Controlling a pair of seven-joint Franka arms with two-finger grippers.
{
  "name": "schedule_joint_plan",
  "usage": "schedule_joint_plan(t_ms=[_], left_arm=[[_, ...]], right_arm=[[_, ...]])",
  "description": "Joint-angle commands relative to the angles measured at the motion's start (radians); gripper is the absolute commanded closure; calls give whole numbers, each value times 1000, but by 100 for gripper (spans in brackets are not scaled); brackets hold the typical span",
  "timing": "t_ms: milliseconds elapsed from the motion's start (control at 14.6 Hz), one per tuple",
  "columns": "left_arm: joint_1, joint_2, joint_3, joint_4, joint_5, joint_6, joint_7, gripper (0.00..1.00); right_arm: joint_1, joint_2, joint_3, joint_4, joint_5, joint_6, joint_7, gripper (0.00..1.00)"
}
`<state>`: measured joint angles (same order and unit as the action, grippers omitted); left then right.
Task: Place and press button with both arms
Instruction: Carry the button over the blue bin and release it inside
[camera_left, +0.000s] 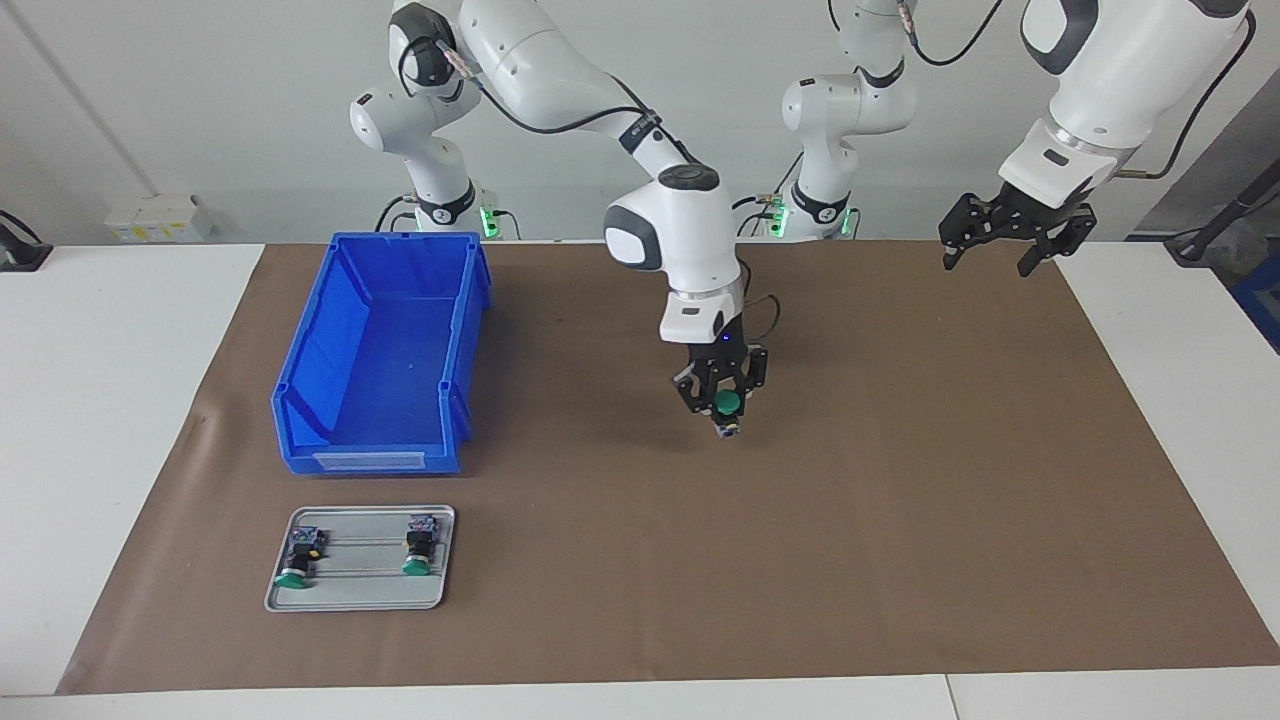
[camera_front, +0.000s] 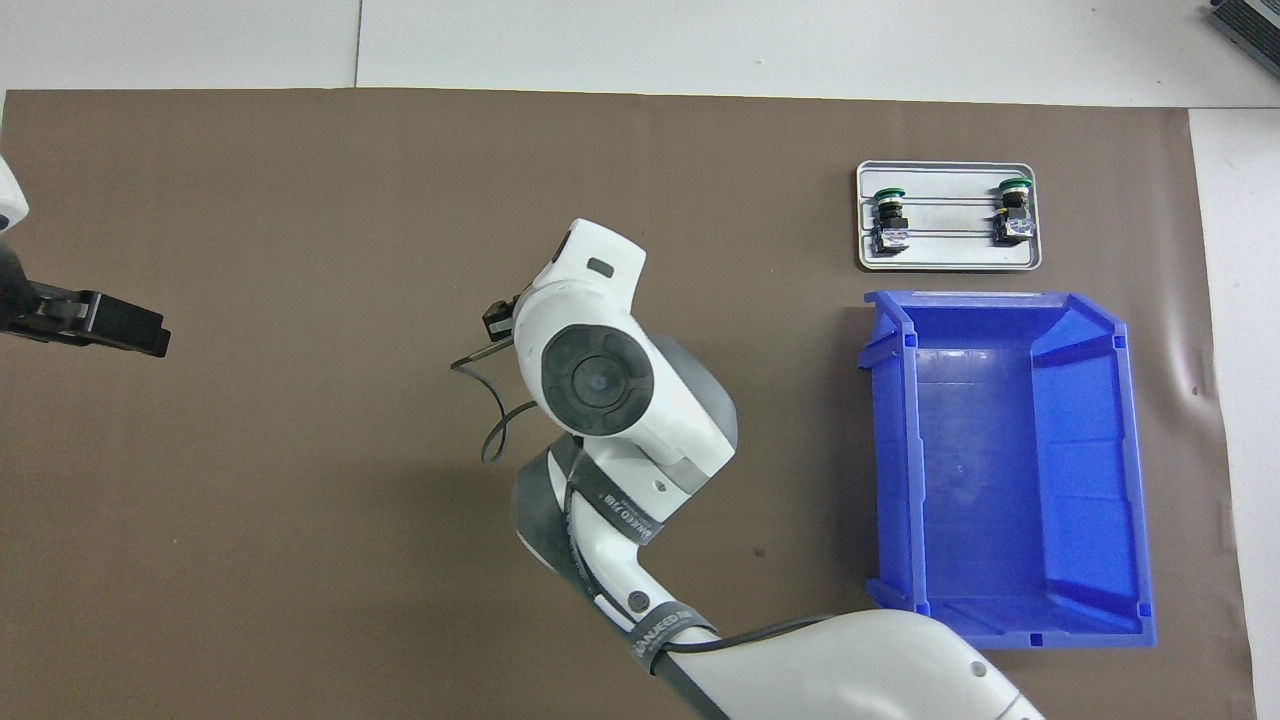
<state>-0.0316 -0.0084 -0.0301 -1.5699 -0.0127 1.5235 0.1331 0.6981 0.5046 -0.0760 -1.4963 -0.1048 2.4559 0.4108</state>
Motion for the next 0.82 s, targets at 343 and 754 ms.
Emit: schedule_joint_plan(t_ms=[343, 754], left_arm=[[16, -28, -11, -38, 19, 20, -1, 0], [16, -28, -11, -38, 19, 20, -1, 0]], right_arm=[[-374, -293, 21, -113, 57, -263, -411, 100], [-615, -517, 19, -488, 174, -215, -630, 100]])
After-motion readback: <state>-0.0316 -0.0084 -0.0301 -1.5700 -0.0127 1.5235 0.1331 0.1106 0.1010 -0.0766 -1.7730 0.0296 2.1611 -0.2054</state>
